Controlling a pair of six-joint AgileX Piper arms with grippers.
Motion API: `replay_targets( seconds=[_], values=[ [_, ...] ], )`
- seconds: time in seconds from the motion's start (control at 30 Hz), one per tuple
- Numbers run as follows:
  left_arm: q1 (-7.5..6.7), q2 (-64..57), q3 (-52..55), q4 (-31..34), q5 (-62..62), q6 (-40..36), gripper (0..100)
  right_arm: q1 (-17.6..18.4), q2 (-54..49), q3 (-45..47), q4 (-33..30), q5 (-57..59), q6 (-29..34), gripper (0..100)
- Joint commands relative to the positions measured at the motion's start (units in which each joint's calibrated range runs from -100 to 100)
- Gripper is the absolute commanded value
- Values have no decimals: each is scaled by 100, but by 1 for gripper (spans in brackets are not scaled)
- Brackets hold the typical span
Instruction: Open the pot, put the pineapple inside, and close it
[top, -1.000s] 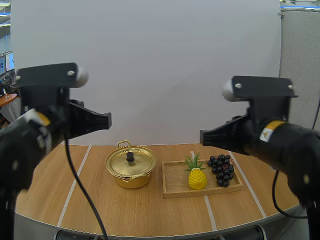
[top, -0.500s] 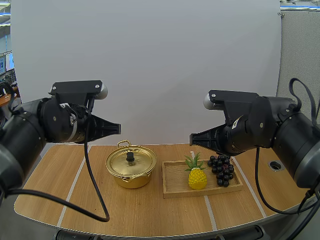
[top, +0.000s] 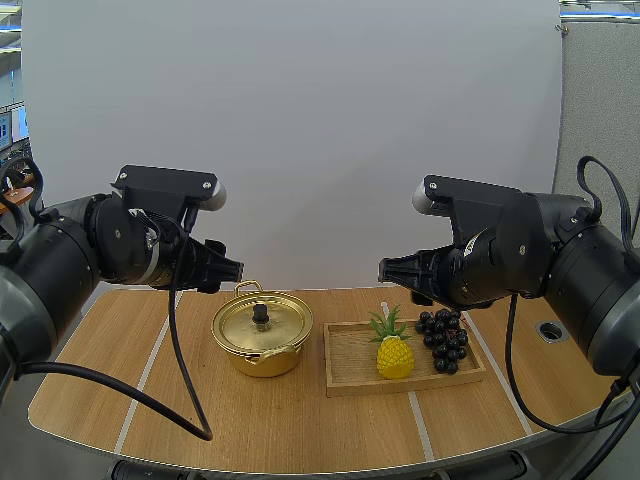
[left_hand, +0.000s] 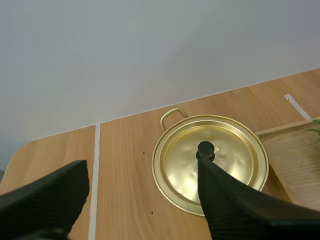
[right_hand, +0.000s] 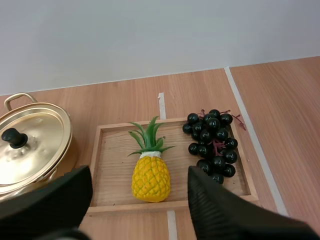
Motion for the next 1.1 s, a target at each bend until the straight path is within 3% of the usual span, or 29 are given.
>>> replay_targets(
  seconds=[0.0,0.33,0.7,0.93,1.07],
  values=[
    [22,19,-18,-257,-117,514,100,-21,-37,-21,-204,-65,-29,100],
    [22,1010,-305,-2089,555,2734,100,-21,-37,-21,-204,172,-29,100],
    [13,3203,-1464,-2118,1005,2995,100,-21,-37,-21,-216,608,-29,100],
    [-330,4107,-2070,-2104,1065,3052,100,-21,-37,-21,-216,608,-29,100],
    [-357,4571,-2197,-2035,879,3052,100,-21,-37,-21,-216,665,-29,100]
  ],
)
